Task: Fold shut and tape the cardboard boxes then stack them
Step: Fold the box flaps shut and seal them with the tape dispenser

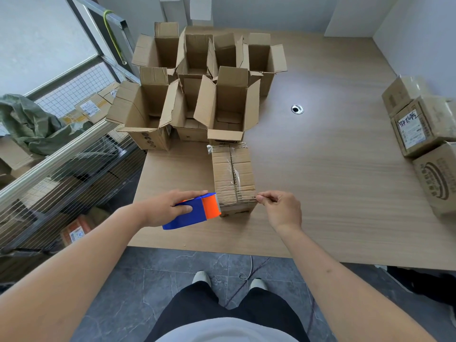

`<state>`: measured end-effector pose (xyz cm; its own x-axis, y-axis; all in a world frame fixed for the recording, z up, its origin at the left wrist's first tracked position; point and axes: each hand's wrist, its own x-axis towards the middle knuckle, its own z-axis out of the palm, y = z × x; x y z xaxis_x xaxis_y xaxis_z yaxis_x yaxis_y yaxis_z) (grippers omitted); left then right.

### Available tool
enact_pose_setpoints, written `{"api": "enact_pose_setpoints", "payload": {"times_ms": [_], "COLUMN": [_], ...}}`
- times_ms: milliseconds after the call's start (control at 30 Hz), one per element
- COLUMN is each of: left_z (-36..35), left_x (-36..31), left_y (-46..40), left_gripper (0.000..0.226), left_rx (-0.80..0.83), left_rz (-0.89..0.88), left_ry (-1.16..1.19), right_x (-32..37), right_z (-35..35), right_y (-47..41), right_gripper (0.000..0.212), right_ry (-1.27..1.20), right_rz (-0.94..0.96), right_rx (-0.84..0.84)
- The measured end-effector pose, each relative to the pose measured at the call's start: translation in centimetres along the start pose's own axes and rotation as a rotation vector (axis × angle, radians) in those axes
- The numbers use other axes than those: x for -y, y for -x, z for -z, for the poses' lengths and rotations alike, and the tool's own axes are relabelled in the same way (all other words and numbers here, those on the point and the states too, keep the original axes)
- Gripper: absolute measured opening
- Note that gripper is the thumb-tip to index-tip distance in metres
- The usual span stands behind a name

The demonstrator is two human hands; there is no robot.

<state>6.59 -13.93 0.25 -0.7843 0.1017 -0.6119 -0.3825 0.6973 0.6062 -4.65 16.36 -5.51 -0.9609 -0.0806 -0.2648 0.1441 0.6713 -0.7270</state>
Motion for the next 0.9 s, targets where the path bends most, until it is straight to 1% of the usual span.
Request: {"api": "enact_pose_setpoints", "payload": {"times_ms": [100,167,267,333,367,400,433,467,533,600,667,700,800,900], "left_z": [-0.1,-0.1,0.1,0.2,0.3,0.3,0.3,0.2,0.0,-0.3,-0.3,-0.4,-1.0,-1.7], "left_x": [-0.2,-0.5,-1.1,-1.2,-1.1,-1.0,-0.8,-0.7,-0.6,-0.5,-0.3,-0.1,0.6,1.7], "left_y": [-0.1,-0.3,-0.7,-0.7,-0.6,-0.6,-0.5,-0.4,-0.4,-0.4,-0.4,-0.3,-0.2,0.0], "left_gripper": [0.054,0.053,0.052,0.052,0.053,0.053,0.053,0.053,0.054,0.056,0.06,0.061,0.059,0.06], "left_rx": [0.004,0.006,0.003,0.006,0.005,0.003,0.0,-0.002,-0.004,-0.006,-0.015,-0.02,-0.019,-0.033], "left_rz": [0.017,0.018,0.022,0.031,0.034,0.036,0.037,0.037,0.029,0.018,0.008,0.007,0.008,-0.031], "left_ry": [-0.011,-0.017,-0.042,-0.058,-0.062,-0.063,-0.061,-0.057,-0.04,-0.025,-0.007,0.005,0.065,0.133], "right_x": [-0.5,-0.8,-0.6,-0.3,-0.1,0.1,0.2,0.3,0.8,1.5,1.7,1.6,0.8,-0.1], "right_z": [0.0,0.3,0.5,0.4,0.4,0.3,0.3,0.2,-0.4,-1.7,-3.0,-3.3,-3.6,-4.3], "right_y": [-0.9,-1.5,-2.1,-2.3,-2.3,-2.2,-2.1,-2.0,-1.9,-1.8,-1.9,-2.0,-2.5,-3.1], "right_gripper": [0.009,0.023,0.038,0.045,0.05,0.055,0.06,0.064,0.07,0.073,0.07,0.068,0.061,0.056], "right_ry": [-0.117,-0.13,-0.005,0.053,0.078,0.107,0.155,0.229,0.438,0.628,0.775,0.812,0.783,0.751], "right_rz": [-0.032,-0.014,0.118,0.129,0.118,0.145,0.226,0.352,0.667,0.893,0.994,1.027,1.115,1.172], "right_rx": [0.112,0.174,0.27,0.348,0.369,0.366,0.341,0.303,0.254,0.303,0.344,0.333,0.22,0.119]}}
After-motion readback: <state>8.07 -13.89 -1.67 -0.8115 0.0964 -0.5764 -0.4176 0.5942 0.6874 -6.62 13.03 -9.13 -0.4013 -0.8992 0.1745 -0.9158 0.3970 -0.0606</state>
